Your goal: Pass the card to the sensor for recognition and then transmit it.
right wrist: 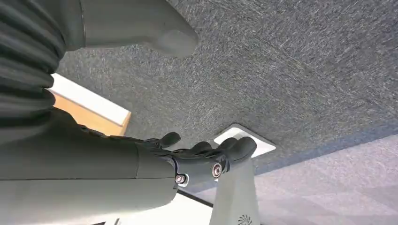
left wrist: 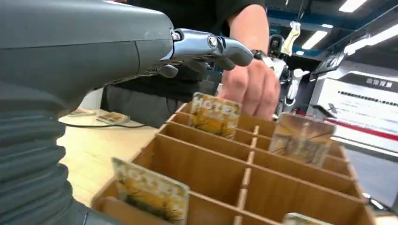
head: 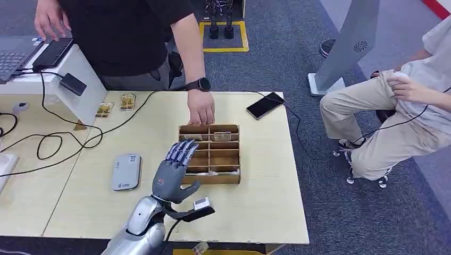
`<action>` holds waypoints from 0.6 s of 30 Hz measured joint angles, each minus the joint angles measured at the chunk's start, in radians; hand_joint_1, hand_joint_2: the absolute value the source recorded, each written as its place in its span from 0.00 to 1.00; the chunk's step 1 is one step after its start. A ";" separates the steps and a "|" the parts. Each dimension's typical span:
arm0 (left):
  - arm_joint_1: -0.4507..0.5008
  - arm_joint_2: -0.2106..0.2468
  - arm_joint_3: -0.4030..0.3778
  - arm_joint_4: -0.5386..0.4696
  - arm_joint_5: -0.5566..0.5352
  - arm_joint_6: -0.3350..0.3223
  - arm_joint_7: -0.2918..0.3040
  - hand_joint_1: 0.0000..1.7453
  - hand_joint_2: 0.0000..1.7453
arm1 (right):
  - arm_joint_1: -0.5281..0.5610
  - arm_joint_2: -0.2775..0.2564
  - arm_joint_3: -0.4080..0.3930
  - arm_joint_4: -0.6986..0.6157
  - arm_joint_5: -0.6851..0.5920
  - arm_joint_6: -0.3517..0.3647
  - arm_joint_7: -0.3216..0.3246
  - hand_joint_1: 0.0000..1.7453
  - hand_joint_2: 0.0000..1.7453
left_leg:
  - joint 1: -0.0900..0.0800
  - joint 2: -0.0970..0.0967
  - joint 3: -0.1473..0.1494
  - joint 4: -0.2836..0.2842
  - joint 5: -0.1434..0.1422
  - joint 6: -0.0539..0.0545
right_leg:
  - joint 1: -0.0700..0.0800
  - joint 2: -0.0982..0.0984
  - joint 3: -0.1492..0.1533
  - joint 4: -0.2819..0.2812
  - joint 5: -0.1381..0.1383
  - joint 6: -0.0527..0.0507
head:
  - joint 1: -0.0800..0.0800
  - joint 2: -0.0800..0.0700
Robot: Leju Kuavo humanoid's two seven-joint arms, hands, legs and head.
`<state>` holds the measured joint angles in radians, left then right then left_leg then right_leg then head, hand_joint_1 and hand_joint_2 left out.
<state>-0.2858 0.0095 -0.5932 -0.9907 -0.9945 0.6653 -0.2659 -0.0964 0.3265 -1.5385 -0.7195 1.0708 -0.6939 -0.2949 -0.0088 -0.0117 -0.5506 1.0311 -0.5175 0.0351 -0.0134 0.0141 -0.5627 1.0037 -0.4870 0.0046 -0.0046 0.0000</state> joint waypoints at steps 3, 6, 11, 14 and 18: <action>0.000 0.000 0.000 0.009 -0.040 0.018 0.030 0.00 1.00 | 0.000 0.000 0.000 0.001 -0.002 0.000 0.005 0.00 1.00 | 0.000 0.000 0.000 0.000 0.000 0.000 | 0.000 0.000 0.000 0.000 0.000 0.000 | 0.000 0.000; 0.000 0.000 0.000 0.014 -0.058 0.021 0.040 0.00 1.00 | 0.000 0.000 0.000 0.001 -0.002 0.000 0.008 0.00 1.00 | 0.000 0.000 0.000 0.000 0.000 0.000 | 0.000 0.000 0.000 0.000 0.000 0.000 | 0.000 0.000; 0.000 0.000 0.000 0.018 -0.086 0.023 0.056 0.00 1.00 | 0.000 0.000 0.000 0.001 -0.002 0.000 0.010 0.00 1.00 | 0.000 0.000 0.000 0.000 0.000 0.000 | 0.000 0.000 0.000 0.000 0.000 0.000 | 0.000 0.000; 0.002 -0.002 0.000 0.017 -0.174 0.024 0.100 0.33 1.00 | 0.000 0.000 0.000 0.001 -0.003 0.000 0.014 0.00 1.00 | 0.000 0.000 0.000 0.000 0.000 0.000 | 0.000 0.000 0.000 0.000 0.000 0.000 | 0.000 0.000; 0.022 -0.012 0.014 -0.005 -0.280 0.026 0.127 1.00 1.00 | 0.000 0.000 0.000 0.002 -0.005 0.000 0.018 0.00 1.00 | 0.000 0.000 0.000 0.000 0.000 0.000 | 0.000 0.000 0.000 0.000 0.000 0.000 | 0.000 0.000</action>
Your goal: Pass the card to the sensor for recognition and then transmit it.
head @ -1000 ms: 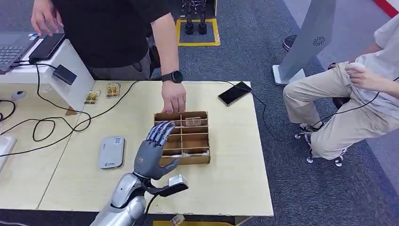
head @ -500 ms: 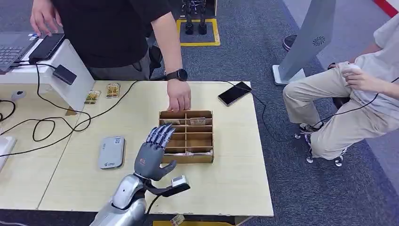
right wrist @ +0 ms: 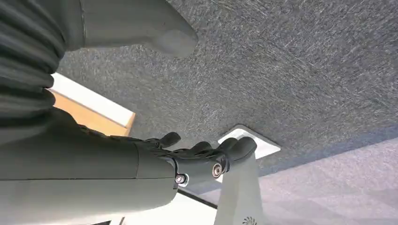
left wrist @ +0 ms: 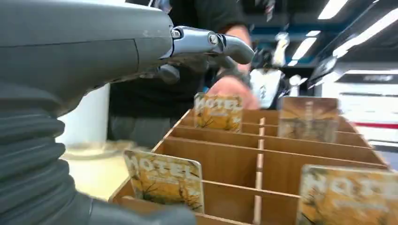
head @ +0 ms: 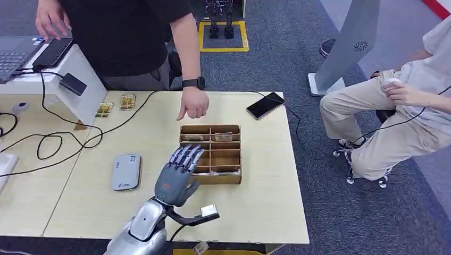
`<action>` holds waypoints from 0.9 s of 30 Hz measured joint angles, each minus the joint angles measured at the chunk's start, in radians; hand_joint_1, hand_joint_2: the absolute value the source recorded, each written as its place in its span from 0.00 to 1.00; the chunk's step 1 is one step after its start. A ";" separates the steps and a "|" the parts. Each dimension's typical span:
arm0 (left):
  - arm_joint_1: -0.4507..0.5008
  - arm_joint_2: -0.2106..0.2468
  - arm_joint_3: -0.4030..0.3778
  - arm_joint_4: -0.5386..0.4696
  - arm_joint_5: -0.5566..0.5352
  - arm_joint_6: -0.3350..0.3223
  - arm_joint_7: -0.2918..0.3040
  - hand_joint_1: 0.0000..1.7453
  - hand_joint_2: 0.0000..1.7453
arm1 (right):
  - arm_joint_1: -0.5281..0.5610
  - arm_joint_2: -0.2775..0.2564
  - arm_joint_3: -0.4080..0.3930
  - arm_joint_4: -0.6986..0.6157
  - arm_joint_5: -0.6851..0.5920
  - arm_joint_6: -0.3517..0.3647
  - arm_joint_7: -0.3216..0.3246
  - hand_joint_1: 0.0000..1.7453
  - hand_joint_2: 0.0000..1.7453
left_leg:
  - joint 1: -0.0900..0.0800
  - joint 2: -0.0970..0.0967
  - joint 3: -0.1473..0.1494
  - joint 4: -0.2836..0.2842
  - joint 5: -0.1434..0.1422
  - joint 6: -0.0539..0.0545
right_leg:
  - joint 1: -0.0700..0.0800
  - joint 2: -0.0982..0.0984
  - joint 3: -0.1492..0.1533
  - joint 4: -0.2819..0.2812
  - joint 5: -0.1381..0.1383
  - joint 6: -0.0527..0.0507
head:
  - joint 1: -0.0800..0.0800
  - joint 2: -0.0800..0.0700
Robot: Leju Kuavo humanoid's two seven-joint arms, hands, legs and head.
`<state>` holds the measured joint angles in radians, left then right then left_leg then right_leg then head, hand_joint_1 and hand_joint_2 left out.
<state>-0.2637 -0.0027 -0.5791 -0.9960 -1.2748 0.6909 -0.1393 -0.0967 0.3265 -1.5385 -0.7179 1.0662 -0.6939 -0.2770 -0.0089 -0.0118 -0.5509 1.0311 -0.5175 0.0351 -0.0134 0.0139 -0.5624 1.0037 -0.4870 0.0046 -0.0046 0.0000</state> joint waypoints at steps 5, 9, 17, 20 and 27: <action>0.022 -0.012 0.032 -0.020 -0.047 0.000 0.002 1.00 1.00 | 0.000 0.000 0.000 0.000 -0.003 0.000 0.004 0.00 1.00 | 0.000 0.000 0.000 0.000 0.000 0.000 | 0.000 0.000 0.000 0.000 0.000 0.000 | 0.000 0.000; 0.026 -0.014 0.047 -0.024 -0.080 0.000 0.016 1.00 1.00 | 0.000 0.000 0.000 0.001 -0.007 0.000 0.004 0.00 1.00 | 0.000 0.000 0.000 0.000 0.000 0.000 | 0.000 0.000 0.000 0.000 0.000 0.000 | 0.000 0.000; 0.019 -0.027 0.058 0.000 -0.195 0.012 0.103 1.00 1.00 | -0.001 0.000 0.000 0.002 -0.019 0.000 0.001 0.00 1.00 | 0.000 0.000 0.000 0.000 0.000 0.000 | 0.000 0.000 0.000 0.000 0.000 0.000 | 0.000 0.000; 0.015 -0.031 0.058 0.018 -0.197 0.012 0.118 0.80 1.00 | -0.001 0.000 0.000 0.003 -0.023 0.000 -0.002 0.00 1.00 | 0.000 0.000 0.001 0.000 0.000 0.000 | 0.000 0.000 0.000 0.000 0.000 0.000 | 0.000 0.000; 0.029 -0.038 0.058 0.014 -0.198 0.013 0.144 0.01 1.00 | -0.001 0.000 0.000 0.010 -0.029 0.000 -0.002 0.00 1.00 | 0.000 0.000 0.001 0.000 0.000 0.000 | 0.000 0.000 0.001 0.000 0.000 0.000 | 0.000 0.000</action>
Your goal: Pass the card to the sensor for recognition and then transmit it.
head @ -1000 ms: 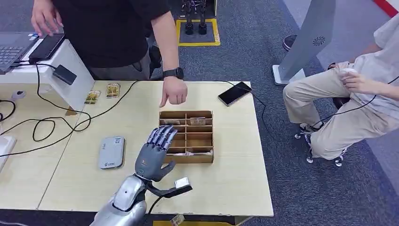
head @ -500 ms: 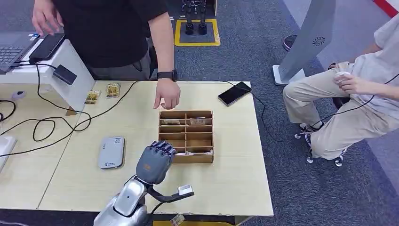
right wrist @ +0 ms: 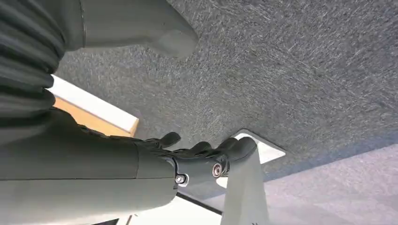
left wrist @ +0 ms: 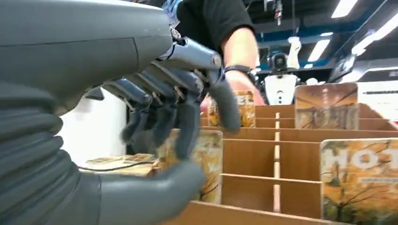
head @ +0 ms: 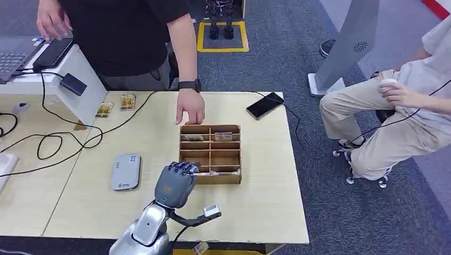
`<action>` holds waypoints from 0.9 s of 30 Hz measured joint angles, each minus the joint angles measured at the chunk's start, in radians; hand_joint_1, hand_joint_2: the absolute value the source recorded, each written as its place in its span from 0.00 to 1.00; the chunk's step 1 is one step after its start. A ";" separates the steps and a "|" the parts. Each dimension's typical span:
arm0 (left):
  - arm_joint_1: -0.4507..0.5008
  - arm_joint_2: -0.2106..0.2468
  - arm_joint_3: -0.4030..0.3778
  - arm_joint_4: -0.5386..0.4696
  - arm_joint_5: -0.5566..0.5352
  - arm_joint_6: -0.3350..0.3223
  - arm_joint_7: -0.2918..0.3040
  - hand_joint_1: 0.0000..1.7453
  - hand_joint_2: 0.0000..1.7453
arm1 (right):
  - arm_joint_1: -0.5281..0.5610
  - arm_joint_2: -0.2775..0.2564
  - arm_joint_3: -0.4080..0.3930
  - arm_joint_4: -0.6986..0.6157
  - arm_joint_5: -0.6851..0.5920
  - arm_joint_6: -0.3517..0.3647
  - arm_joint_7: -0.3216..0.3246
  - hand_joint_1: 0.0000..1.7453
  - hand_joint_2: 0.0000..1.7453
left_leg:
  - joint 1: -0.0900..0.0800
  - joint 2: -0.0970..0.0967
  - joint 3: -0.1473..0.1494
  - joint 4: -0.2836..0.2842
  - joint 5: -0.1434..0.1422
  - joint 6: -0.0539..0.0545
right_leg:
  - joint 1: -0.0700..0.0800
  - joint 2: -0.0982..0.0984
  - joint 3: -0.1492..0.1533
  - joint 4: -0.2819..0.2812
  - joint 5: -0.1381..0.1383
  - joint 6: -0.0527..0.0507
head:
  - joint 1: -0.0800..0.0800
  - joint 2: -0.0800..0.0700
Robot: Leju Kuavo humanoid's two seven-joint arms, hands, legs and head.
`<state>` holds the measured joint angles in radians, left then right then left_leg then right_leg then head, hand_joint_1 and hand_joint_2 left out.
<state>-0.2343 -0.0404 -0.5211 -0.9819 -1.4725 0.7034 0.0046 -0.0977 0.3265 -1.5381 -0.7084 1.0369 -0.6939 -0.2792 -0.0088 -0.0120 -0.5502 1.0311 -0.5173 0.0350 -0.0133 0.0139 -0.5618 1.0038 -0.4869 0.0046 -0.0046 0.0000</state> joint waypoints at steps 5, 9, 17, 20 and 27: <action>0.008 0.000 0.000 -0.007 0.000 0.000 0.002 0.00 1.00 | 0.000 0.000 0.000 0.003 0.000 0.000 0.000 0.00 1.00 | 0.000 0.000 0.000 0.000 0.000 0.000 | 0.000 0.000 0.000 0.000 0.000 0.000 | 0.000 0.000; 0.040 0.000 0.007 -0.084 -0.003 0.002 0.021 0.00 1.00 | 0.000 0.000 0.000 0.005 0.000 0.000 0.002 0.00 1.00 | 0.000 0.000 0.000 0.000 0.000 0.000 | 0.000 0.000 0.000 0.000 0.000 0.000 | 0.000 0.000; 0.098 -0.005 0.053 -0.247 -0.005 0.002 0.032 0.00 1.00 | -0.001 0.000 0.000 0.005 0.001 0.000 0.005 0.00 1.00 | 0.000 0.000 0.000 0.000 0.000 0.000 | 0.000 0.000 0.000 0.000 0.000 0.000 | 0.000 0.000; 0.109 -0.006 0.069 -0.287 -0.005 0.001 0.030 0.00 1.00 | -0.001 0.000 0.000 0.005 0.002 0.000 0.005 0.00 1.00 | 0.000 0.000 0.000 0.000 0.000 0.000 | 0.000 0.000 0.000 0.000 0.000 0.000 | 0.000 0.000; 0.124 -0.022 0.110 -0.338 -0.005 0.001 -0.005 0.00 1.00 | -0.002 0.000 0.000 0.006 0.002 0.000 0.007 0.00 1.00 | 0.000 0.000 0.000 0.000 0.000 0.000 | 0.000 0.000 0.000 0.000 0.000 0.000 | 0.000 0.000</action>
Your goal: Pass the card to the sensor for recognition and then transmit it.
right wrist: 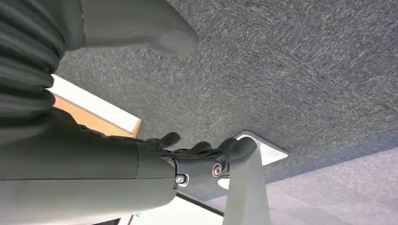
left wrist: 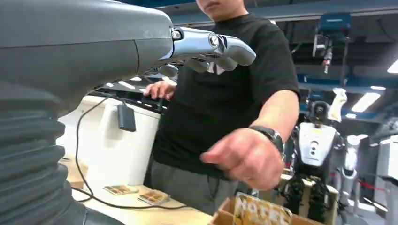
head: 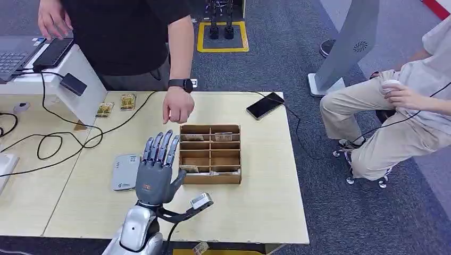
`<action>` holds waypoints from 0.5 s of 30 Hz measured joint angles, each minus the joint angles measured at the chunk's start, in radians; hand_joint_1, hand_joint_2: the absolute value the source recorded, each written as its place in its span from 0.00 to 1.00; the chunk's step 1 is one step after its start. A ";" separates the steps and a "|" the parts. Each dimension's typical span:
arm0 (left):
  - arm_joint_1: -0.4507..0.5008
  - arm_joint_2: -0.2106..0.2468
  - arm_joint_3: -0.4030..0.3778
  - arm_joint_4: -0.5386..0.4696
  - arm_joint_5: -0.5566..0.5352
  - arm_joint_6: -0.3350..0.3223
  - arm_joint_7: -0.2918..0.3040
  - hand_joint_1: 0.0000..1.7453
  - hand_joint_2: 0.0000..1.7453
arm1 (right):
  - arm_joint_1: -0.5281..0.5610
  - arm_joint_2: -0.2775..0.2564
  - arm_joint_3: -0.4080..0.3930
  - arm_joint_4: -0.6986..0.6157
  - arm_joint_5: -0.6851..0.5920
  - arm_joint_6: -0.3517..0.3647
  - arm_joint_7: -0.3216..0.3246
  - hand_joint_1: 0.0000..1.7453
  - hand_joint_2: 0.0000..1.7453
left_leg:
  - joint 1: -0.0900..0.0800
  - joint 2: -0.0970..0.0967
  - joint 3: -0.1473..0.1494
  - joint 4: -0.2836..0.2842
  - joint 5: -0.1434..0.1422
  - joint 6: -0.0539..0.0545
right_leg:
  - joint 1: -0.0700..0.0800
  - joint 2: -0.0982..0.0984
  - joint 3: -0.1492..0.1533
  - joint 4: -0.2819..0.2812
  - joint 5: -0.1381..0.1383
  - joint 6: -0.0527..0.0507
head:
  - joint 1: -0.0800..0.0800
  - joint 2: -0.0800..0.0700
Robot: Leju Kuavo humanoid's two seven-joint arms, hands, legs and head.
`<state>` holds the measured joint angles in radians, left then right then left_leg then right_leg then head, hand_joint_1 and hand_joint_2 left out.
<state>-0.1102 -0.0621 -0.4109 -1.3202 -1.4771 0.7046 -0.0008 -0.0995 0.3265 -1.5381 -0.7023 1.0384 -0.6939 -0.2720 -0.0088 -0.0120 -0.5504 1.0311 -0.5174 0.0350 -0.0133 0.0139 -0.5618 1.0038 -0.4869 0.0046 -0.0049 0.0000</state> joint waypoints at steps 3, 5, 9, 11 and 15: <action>0.002 -0.003 0.009 -0.011 -0.001 0.000 -0.008 0.00 1.00 | 0.000 0.000 0.000 0.000 0.002 0.000 -0.002 0.00 1.00 | 0.000 0.000 0.000 0.000 0.000 0.000 | 0.000 0.000 0.000 0.000 0.000 0.000 | 0.000 0.000; 0.002 -0.002 0.009 -0.011 -0.002 0.000 -0.006 0.00 1.00 | -0.001 0.000 0.000 0.002 0.001 0.000 -0.008 0.00 1.00 | 0.000 0.000 0.000 0.000 0.000 0.000 | 0.000 0.000 0.000 0.000 0.000 0.000 | 0.000 0.000; 0.002 -0.001 0.009 -0.009 -0.002 -0.001 -0.005 0.00 1.00 | -0.001 0.000 0.000 0.004 0.004 0.000 -0.008 0.00 1.00 | 0.000 0.000 0.000 0.000 0.000 0.000 | 0.000 0.000 0.000 0.000 0.000 0.000 | 0.000 0.000; 0.002 -0.001 0.009 -0.008 -0.002 -0.001 -0.005 0.00 1.00 | -0.002 0.000 0.000 0.006 0.005 0.000 -0.008 0.00 1.00 | 0.000 0.000 0.000 0.000 0.000 0.000 | 0.000 0.000 0.000 0.000 0.000 0.000 | 0.000 0.000; 0.002 0.000 0.009 -0.007 -0.002 -0.001 -0.005 0.00 1.00 | -0.003 0.000 0.000 0.007 0.005 0.000 -0.008 0.00 1.00 | 0.000 0.000 0.000 0.000 0.000 0.000 | 0.000 0.000 0.000 0.000 0.000 0.000 | 0.000 0.000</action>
<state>-0.1085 -0.0626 -0.4017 -1.3268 -1.4794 0.7034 -0.0061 -0.1022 0.3269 -1.5381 -0.6950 1.0433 -0.6939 -0.2800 -0.0088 -0.0120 -0.5503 1.0311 -0.5174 0.0351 -0.0134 0.0138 -0.5618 1.0038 -0.4869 0.0046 -0.0050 0.0000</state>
